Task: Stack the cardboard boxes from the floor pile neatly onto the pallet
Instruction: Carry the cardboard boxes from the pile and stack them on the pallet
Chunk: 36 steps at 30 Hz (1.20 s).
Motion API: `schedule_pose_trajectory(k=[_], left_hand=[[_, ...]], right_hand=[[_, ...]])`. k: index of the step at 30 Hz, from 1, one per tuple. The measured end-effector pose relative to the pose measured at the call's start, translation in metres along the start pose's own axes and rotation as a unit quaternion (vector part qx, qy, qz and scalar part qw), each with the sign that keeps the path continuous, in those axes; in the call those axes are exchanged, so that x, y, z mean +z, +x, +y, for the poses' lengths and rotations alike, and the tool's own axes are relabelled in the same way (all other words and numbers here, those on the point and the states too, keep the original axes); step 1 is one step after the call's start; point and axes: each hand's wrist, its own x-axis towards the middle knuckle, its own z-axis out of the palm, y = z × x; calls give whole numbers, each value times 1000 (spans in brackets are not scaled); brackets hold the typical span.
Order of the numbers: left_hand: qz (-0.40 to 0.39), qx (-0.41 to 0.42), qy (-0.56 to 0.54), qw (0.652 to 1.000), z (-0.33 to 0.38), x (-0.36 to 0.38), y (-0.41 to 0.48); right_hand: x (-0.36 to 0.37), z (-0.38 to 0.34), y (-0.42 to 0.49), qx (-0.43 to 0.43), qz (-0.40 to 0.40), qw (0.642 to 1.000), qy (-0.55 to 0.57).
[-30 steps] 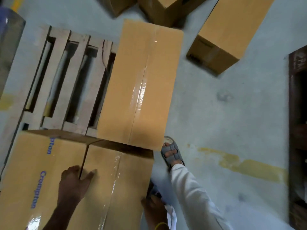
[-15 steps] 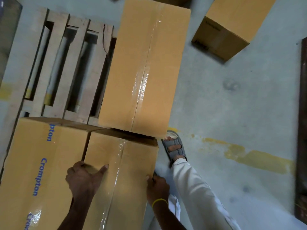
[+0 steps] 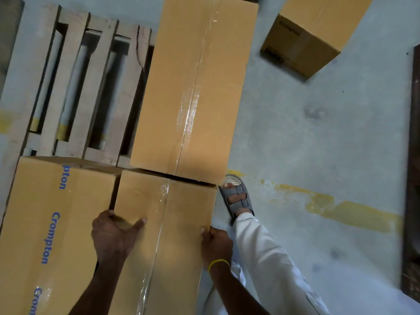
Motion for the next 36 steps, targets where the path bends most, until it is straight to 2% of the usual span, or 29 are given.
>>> schedule_pose_trajectory(k=[17, 36], left_hand=[[-11, 8, -38, 999, 6, 3, 0], [-29, 18, -93, 995, 4, -6, -4]], right_hand=[[-2, -1, 9, 27, 10, 999, 37], [-9, -4, 5, -13, 0, 999, -29]])
